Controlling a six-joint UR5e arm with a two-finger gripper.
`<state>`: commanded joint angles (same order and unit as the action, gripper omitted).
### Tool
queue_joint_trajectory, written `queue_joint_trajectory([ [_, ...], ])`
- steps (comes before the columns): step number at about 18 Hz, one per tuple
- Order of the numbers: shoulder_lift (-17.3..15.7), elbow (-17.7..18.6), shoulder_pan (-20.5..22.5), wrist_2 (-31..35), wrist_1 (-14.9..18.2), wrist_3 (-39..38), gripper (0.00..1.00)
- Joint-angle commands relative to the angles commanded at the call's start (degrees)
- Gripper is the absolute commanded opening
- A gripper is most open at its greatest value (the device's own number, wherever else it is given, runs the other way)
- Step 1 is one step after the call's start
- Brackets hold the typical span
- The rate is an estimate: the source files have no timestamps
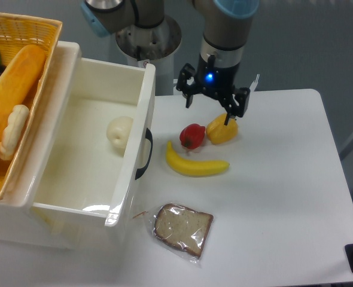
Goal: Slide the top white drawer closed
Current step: 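Lower the open gripper down beside the banana near the drawer front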
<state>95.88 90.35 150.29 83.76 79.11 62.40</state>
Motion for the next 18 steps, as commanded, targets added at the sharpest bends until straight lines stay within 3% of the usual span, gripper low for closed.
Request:
queue_joint_trajectory([
  [7, 2.0, 0.1, 0.1, 0.7, -0.1, -1.0, 1.00],
  [14, 2.9, 1.9, 0.1, 0.6, -0.5, -14.5, 1.00],
  [18, 3.6, 3.1, -0.5, 0.8, -0.5, -15.0, 1.00],
])
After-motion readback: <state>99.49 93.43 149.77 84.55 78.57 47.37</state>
